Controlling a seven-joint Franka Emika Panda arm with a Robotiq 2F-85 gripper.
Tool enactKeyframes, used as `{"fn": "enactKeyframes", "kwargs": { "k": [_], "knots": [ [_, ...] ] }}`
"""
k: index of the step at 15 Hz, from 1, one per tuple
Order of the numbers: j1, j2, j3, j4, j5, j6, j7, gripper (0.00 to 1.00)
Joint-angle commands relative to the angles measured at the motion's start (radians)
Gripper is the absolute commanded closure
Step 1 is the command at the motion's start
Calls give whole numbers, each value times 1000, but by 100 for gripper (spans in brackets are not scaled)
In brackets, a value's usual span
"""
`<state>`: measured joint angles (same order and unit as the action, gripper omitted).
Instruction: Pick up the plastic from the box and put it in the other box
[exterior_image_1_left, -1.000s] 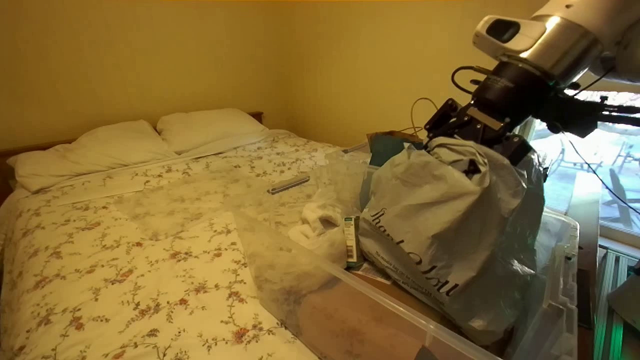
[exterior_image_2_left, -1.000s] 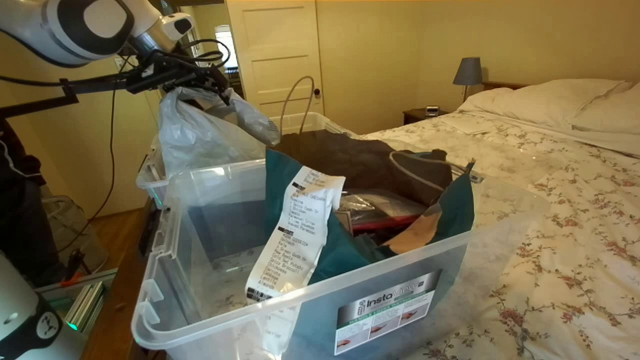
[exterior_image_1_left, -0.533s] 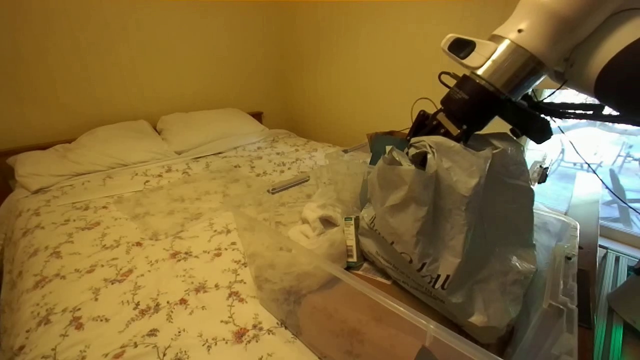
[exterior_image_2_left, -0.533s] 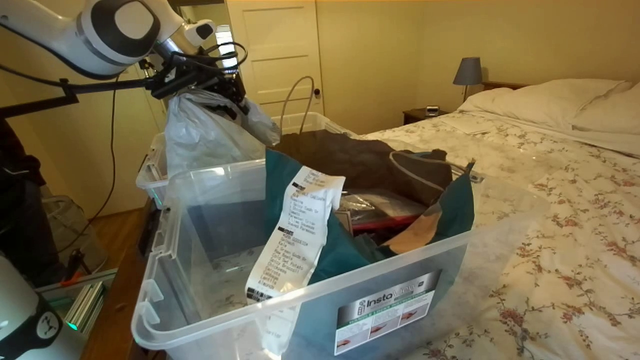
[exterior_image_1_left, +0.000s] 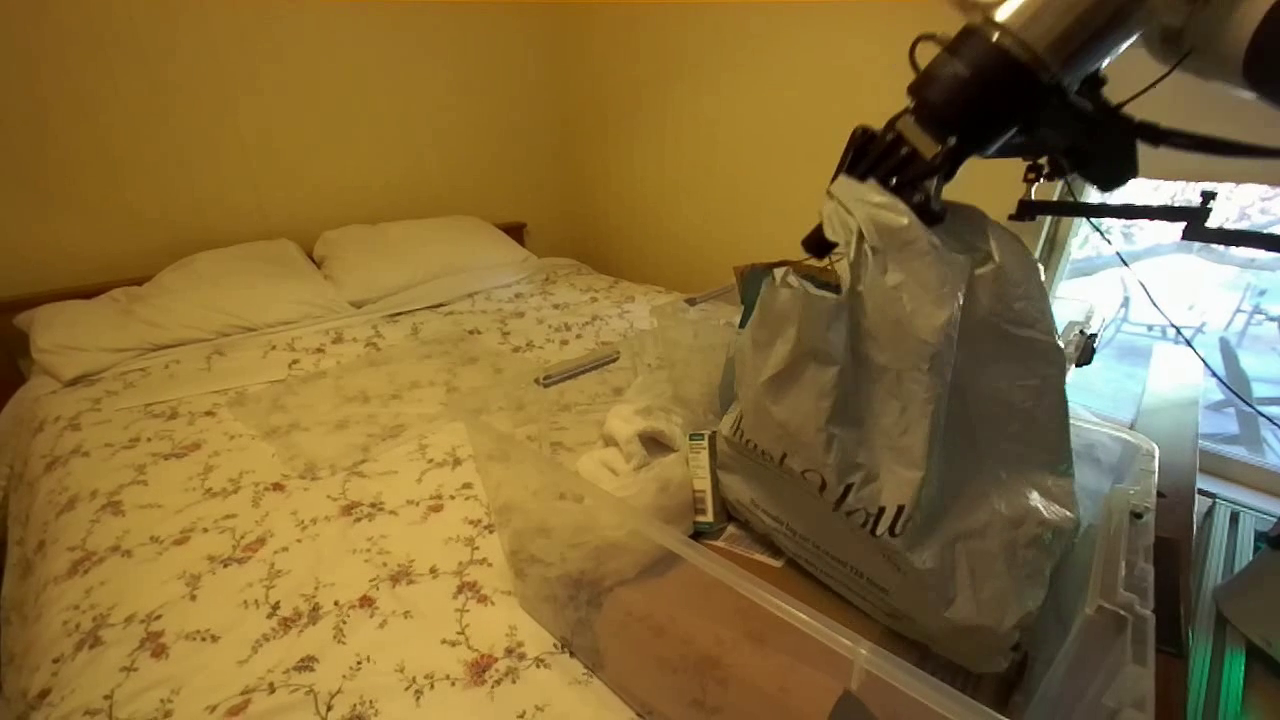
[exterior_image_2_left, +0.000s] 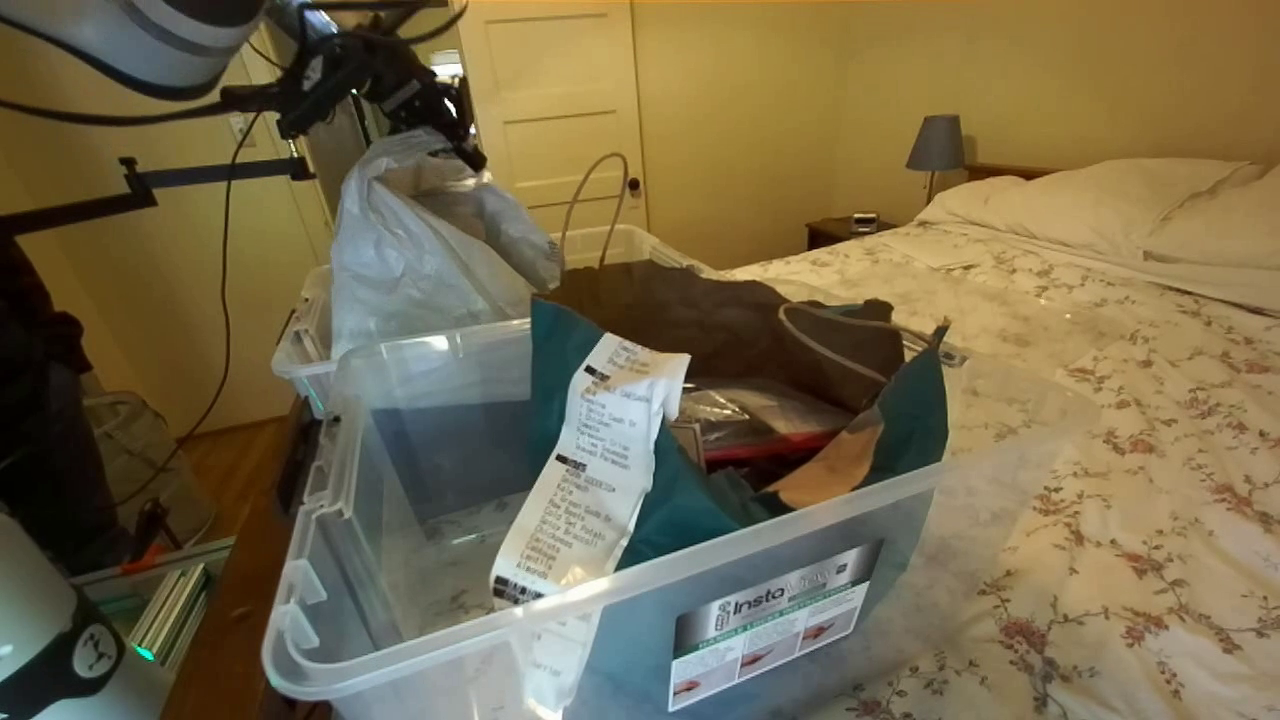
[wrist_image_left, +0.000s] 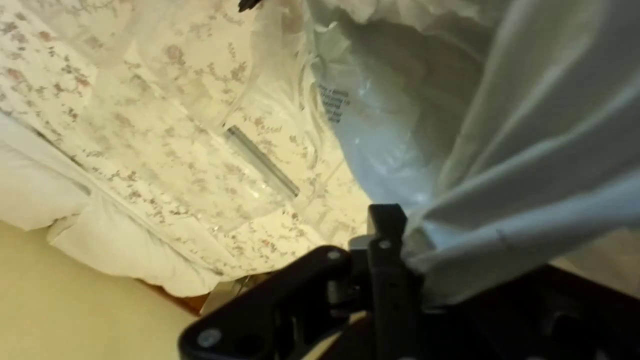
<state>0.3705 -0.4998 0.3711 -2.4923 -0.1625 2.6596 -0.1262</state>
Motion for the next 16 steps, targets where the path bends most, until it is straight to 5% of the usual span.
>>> {"fn": "enactKeyframes", "kwargs": {
  "k": [1, 5, 10, 12, 13, 16],
  "knots": [
    [-15, -167, -11, 59, -32, -78, 23, 100],
    [-56, -258, -12, 138, -36, -105, 36, 100],
    [-156, -221, 5, 299, -33, -237, 95, 100],
    [-128, -180, -16, 369, -10, -372, 42, 100],
    [-116, -226, -11, 237, -14, -289, 66, 98],
    [-112, -194, -13, 297, -13, -366, 64, 98]
  ]
}}
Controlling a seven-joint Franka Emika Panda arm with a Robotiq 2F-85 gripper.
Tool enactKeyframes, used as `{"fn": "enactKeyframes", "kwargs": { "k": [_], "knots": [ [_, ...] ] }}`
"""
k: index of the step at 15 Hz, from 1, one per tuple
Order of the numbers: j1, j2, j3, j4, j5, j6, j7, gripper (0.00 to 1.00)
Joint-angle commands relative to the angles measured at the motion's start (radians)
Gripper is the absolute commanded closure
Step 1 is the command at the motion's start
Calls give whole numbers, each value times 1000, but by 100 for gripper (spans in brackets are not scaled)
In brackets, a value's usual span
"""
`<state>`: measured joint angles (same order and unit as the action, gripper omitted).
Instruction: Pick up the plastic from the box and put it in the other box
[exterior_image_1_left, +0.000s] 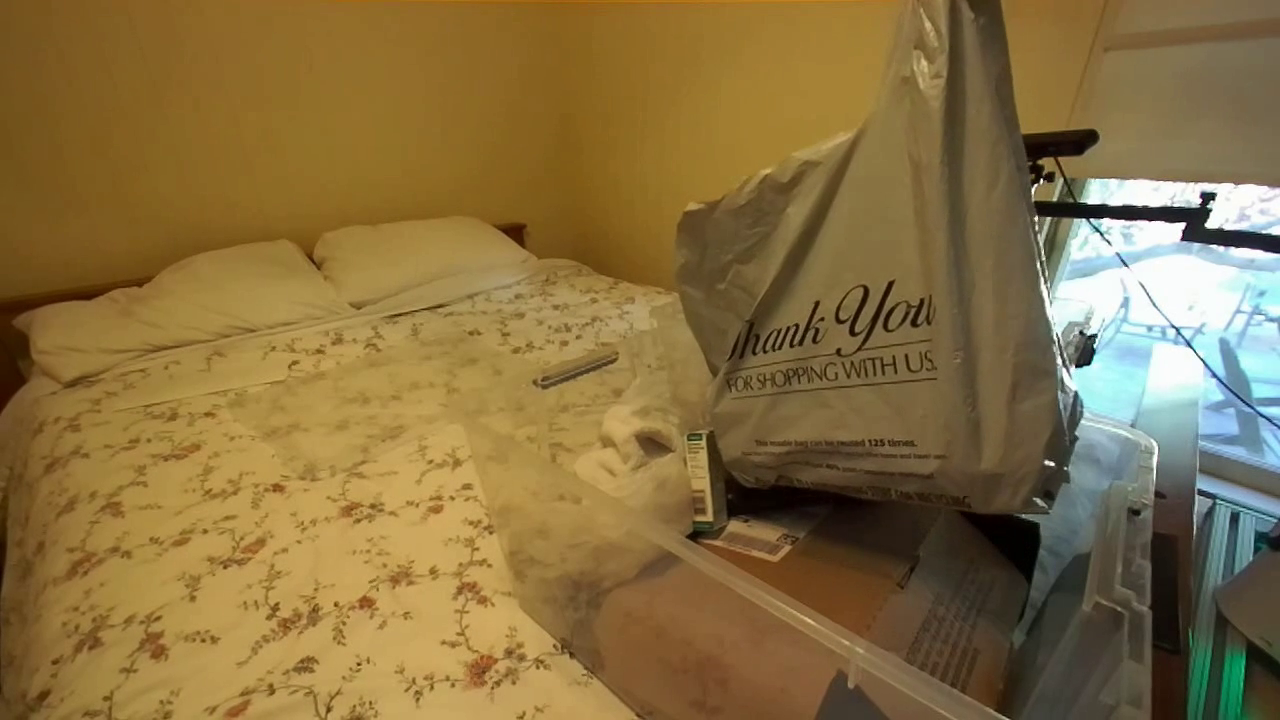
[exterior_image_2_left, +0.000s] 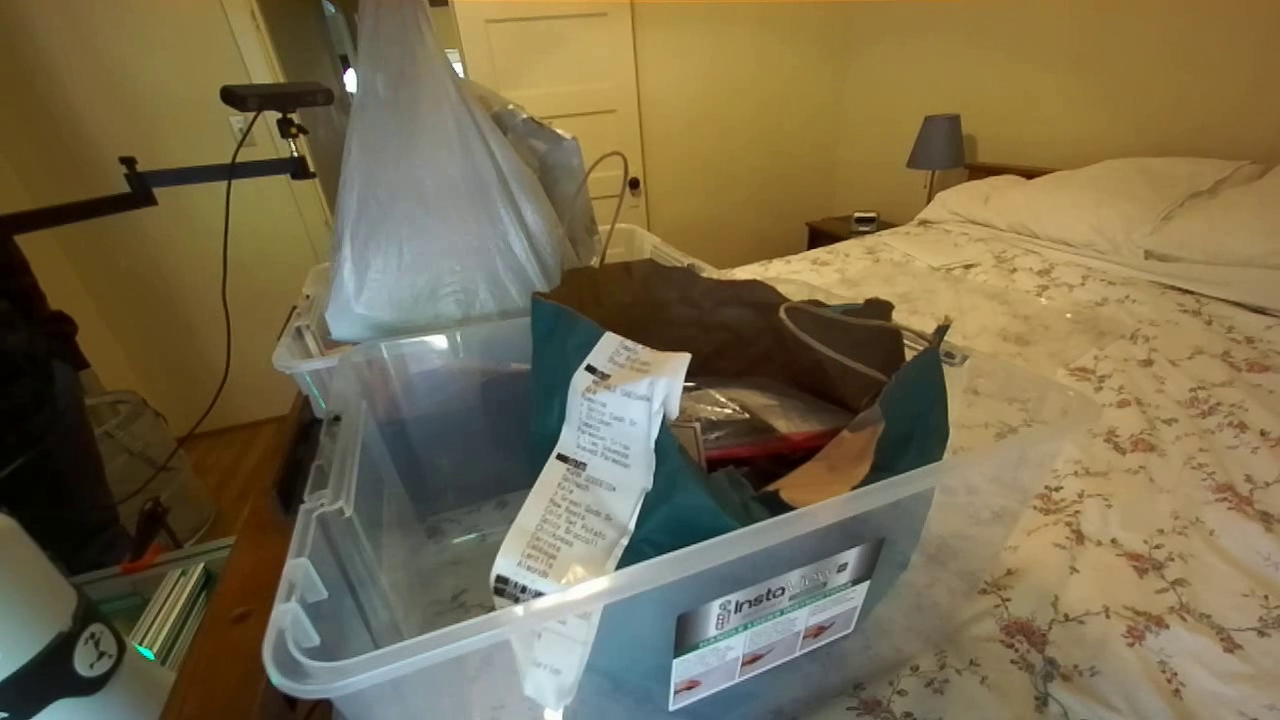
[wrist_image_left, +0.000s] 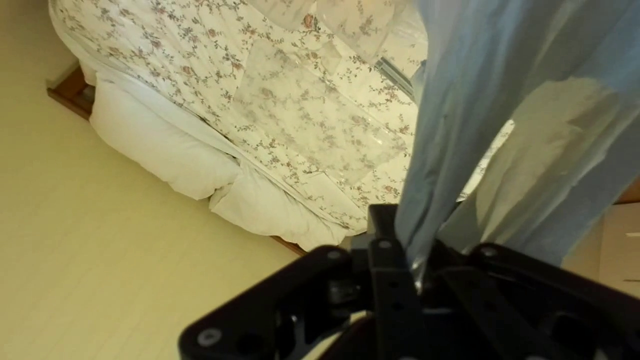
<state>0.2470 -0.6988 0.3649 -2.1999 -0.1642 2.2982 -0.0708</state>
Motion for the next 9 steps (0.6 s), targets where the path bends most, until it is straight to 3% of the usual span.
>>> {"fn": "enactKeyframes", "kwargs": {
  "k": [1, 3, 9],
  "knots": [
    [11, 12, -7, 10, -11, -7, 8, 100],
    [-33, 49, 32, 42, -67, 85, 52, 100],
    [-129, 122, 97, 280, -150, 44, 165, 100]
  ]
}}
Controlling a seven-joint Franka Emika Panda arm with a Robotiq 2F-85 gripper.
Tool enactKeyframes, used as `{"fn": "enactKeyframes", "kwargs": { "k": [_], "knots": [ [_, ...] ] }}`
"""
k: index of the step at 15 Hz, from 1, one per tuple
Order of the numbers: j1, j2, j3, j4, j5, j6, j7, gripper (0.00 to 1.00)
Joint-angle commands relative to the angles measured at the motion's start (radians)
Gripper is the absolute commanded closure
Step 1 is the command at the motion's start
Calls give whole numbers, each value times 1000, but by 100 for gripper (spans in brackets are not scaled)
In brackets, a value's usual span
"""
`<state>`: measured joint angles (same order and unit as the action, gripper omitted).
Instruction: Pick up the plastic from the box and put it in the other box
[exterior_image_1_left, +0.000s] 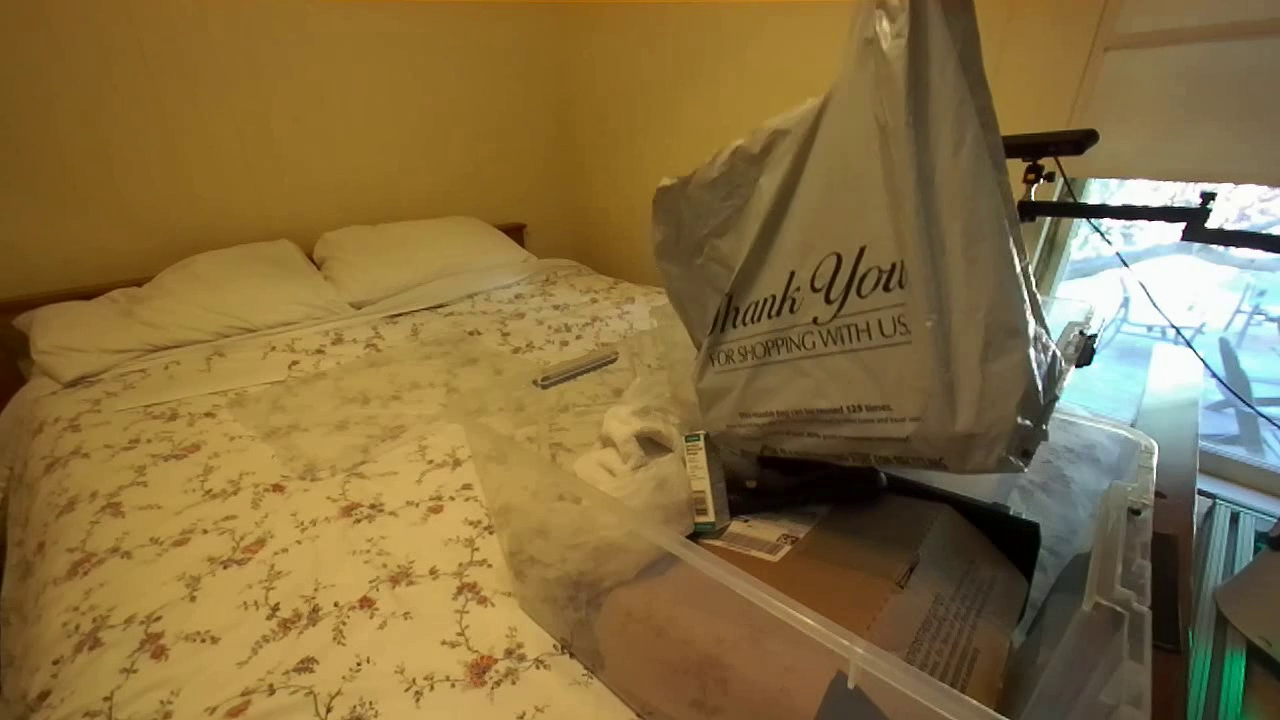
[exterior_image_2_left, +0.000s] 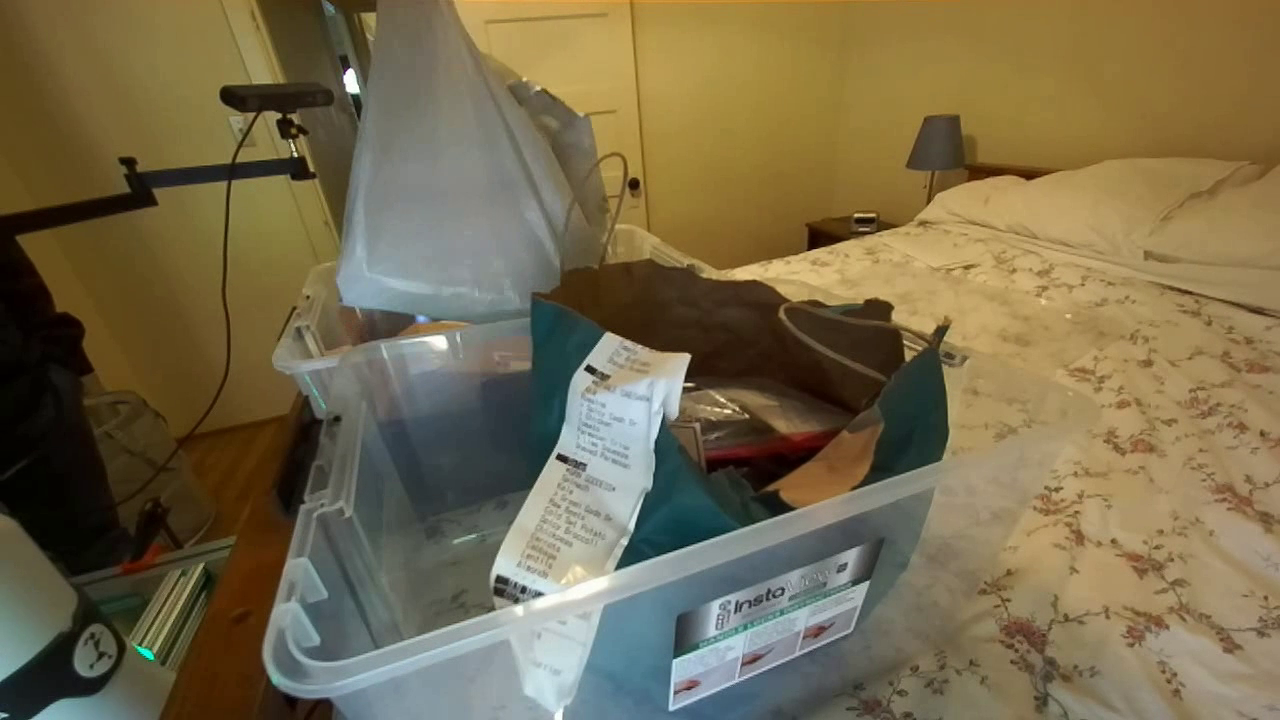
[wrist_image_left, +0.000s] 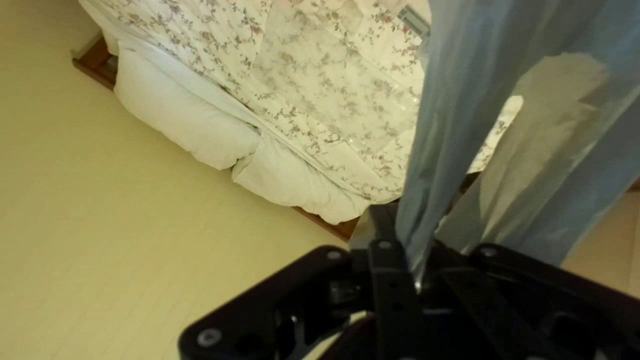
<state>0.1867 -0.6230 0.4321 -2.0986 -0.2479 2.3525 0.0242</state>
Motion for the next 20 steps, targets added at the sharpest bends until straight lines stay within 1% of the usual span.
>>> {"fn": "enactKeyframes", "kwargs": {
  "k": [1, 3, 4, 5, 8, 9, 10, 12, 14, 15, 17, 20],
  "knots": [
    [-90, 60, 39, 220, -78, -14, 93, 100],
    [-138, 89, 58, 302, -105, -21, 138, 100],
    [-179, 100, 76, 340, -107, -16, 149, 100],
    [-187, 123, 76, 384, -134, -14, 174, 100],
    [-251, 174, 104, 503, -187, -17, 236, 100],
    [-263, 194, 112, 542, -206, -5, 249, 100],
    [-196, 139, 75, 388, -162, -19, 215, 98],
    [-214, 168, 84, 446, -181, -20, 231, 98],
    [-216, 181, 84, 465, -185, -20, 233, 100],
    [-188, 204, 56, 468, -159, 44, 211, 100],
    [-155, 259, 10, 498, -139, 124, 157, 100],
    [-122, 333, -66, 594, -97, 174, 79, 100]
  ]
}}
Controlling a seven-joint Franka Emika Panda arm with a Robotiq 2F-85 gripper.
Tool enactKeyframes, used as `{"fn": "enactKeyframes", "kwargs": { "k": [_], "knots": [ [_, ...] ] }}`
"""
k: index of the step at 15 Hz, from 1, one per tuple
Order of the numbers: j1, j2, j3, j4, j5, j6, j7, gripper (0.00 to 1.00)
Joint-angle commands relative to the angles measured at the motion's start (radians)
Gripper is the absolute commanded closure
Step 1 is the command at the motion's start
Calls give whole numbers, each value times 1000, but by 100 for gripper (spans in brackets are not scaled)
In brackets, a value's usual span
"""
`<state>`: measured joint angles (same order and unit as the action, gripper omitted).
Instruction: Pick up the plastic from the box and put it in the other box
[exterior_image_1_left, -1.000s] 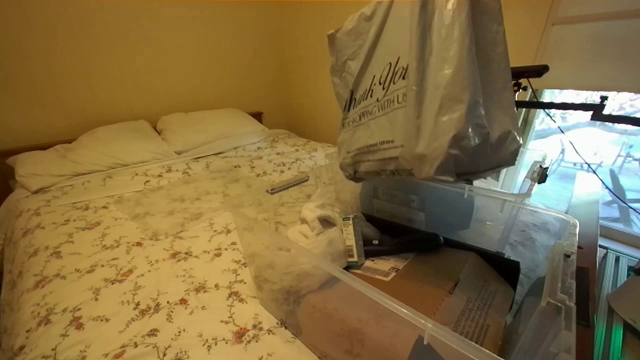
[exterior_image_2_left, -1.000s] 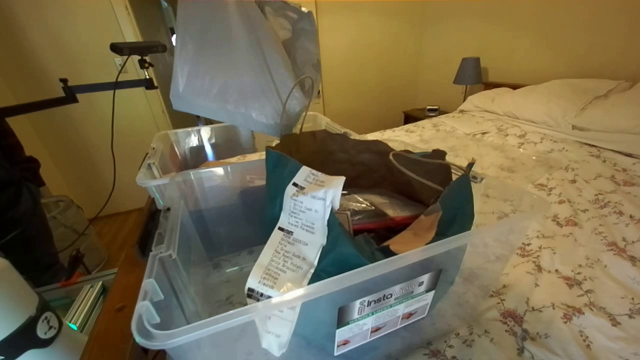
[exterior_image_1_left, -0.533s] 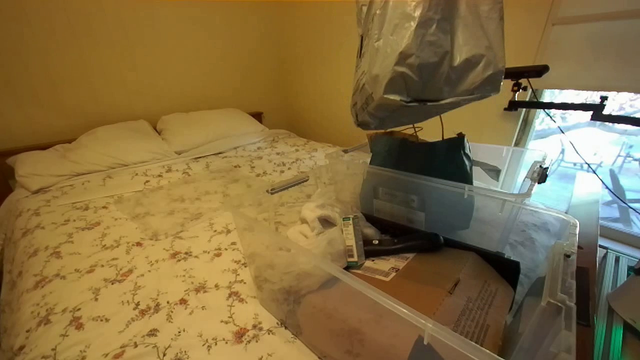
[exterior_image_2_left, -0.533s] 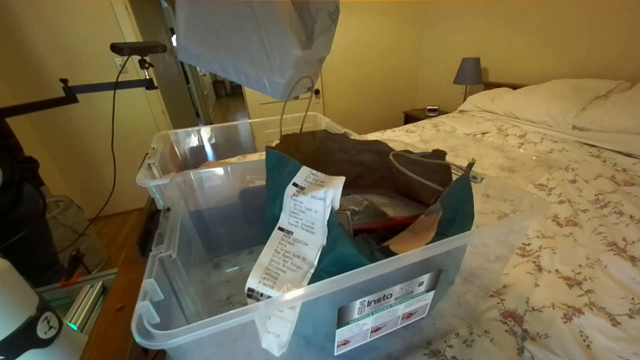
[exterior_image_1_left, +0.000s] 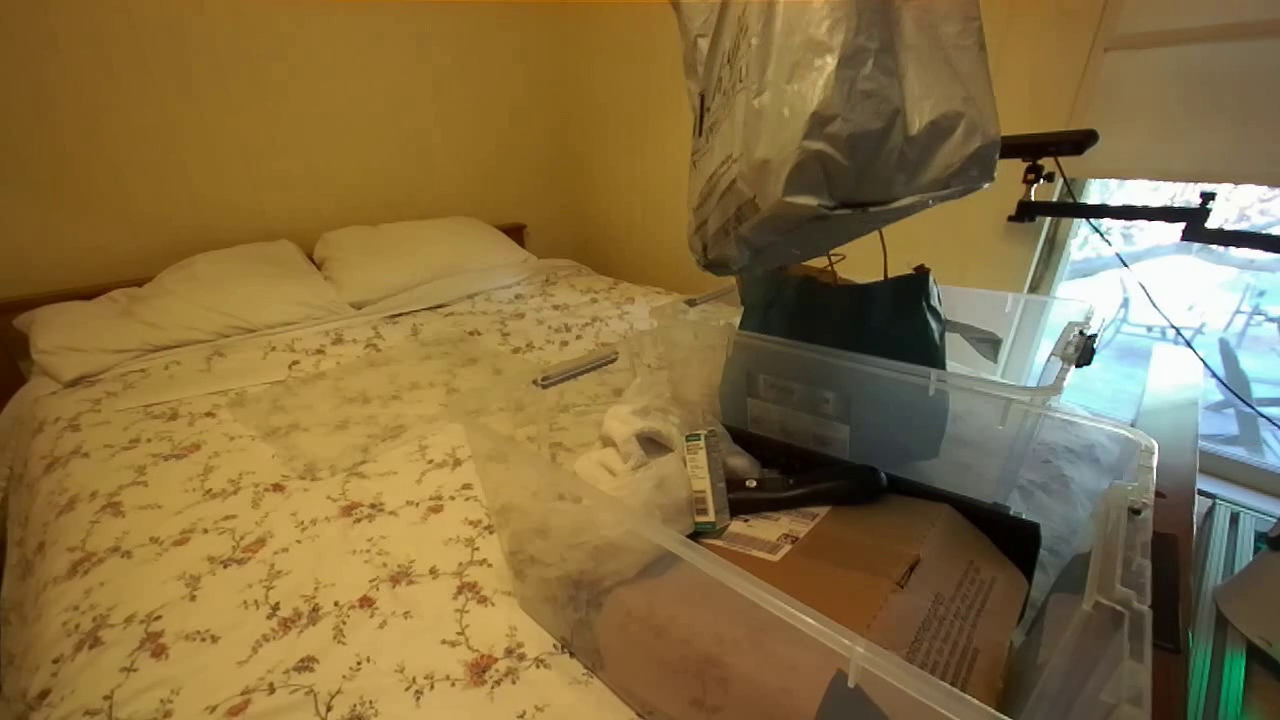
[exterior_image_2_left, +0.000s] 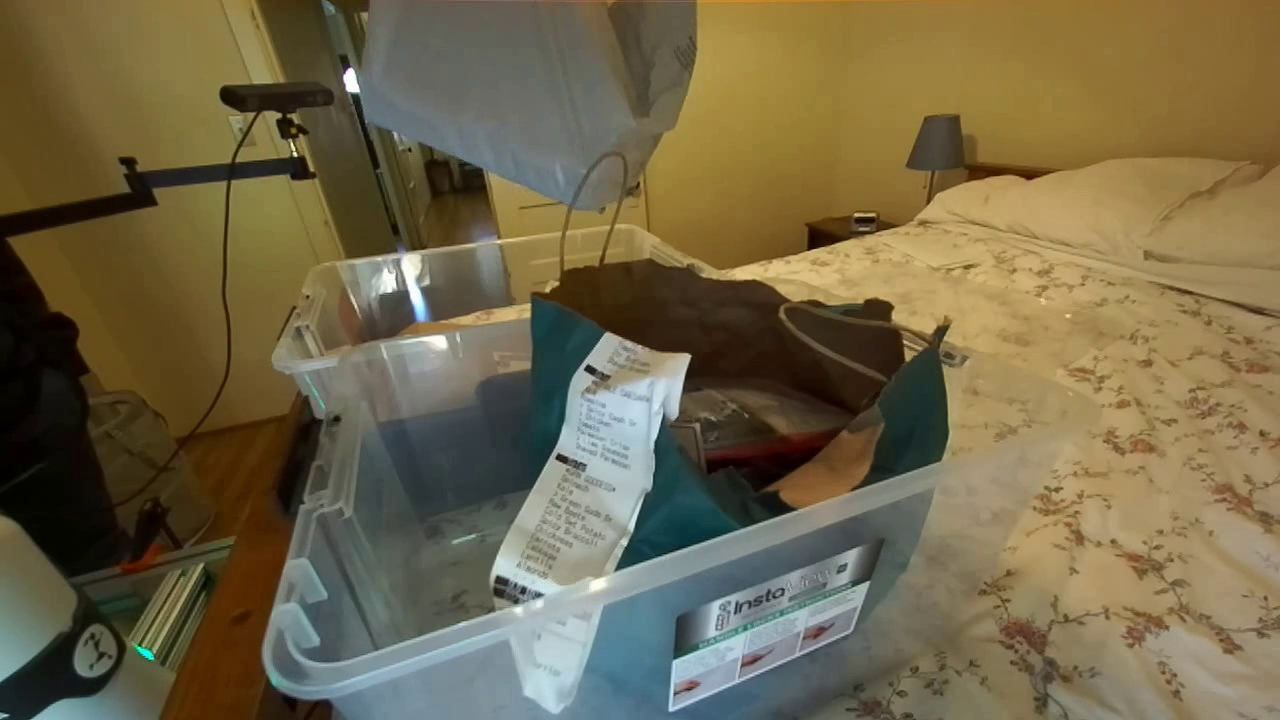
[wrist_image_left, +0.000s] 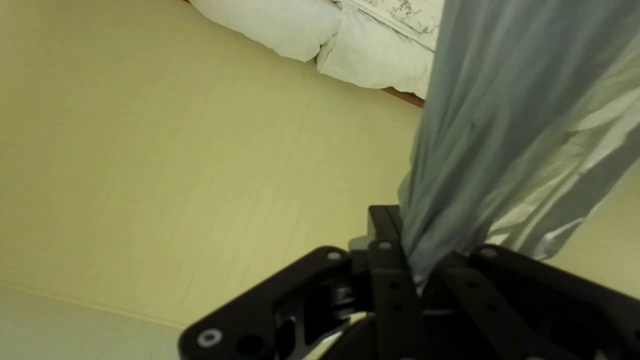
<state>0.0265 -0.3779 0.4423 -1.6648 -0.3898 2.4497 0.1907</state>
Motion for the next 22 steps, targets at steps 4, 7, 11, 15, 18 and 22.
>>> {"fn": "enactKeyframes", "kwargs": {
  "k": [4, 7, 11, 15, 18, 22],
  "knots": [
    [64, 210, -122, 309, 60, 138, -204, 100],
    [118, 305, -151, 400, 214, 143, -410, 100],
    [103, 297, -149, 321, 161, 101, -351, 98],
    [102, 352, -164, 354, 224, 106, -436, 100],
    [73, 420, -197, 392, 305, 98, -529, 100],
    [43, 492, -219, 491, 367, 127, -552, 100]
  ]
}}
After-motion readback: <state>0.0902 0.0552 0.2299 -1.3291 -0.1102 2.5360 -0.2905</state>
